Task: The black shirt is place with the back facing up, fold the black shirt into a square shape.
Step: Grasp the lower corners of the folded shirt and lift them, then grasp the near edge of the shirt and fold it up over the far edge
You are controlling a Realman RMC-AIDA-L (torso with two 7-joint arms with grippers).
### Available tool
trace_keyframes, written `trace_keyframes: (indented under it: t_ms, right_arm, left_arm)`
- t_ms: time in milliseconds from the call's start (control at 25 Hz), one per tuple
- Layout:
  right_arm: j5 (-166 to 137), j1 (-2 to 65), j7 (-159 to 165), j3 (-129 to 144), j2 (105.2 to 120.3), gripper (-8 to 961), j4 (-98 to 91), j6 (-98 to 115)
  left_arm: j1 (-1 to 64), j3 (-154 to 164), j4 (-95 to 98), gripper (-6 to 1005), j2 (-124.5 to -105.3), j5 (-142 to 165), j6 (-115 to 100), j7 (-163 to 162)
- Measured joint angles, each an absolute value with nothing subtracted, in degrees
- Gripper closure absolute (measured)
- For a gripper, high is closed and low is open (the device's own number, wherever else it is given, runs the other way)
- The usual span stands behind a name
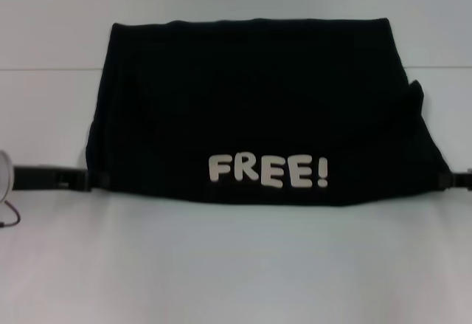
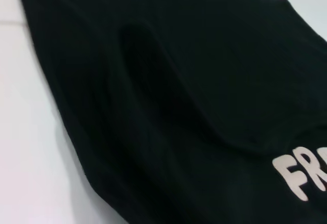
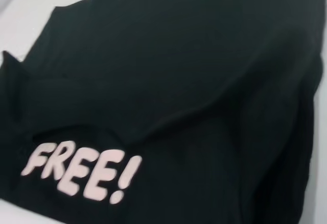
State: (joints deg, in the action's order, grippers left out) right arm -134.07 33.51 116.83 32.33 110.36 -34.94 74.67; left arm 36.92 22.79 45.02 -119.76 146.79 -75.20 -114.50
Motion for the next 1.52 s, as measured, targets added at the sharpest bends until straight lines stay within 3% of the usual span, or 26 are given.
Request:
trace_keyframes:
  t_ms: [200,960,1320,1520]
  right_arm:
    - [-133.65,28.0,114.7,31.27,111.7,931,-41.07,83.21]
    - [-134.38,12.39,104.83,22.3,111.01,928,-42.02,100.07]
    - [-138.69,12.12,104.44,20.69,110.78,927,-41.85,101.57]
    - [-138.08,14.61,103.26,16.49,109.91,927,-42.35,103.62]
  left_arm:
    - [33.6,22.75,48.05,1001,-119.91,146.82,-82.81,-114.01]
    - [23.31,12.23,50.92,1001,-120.79,150.1,-110.24,-104.05]
    - [20.9,11.95,50.32,1001,-121.88,150.16,-114.15,-102.61]
    - [23.91,11.42,50.04,1000,-120.85,149.87,-113.26,-103.2]
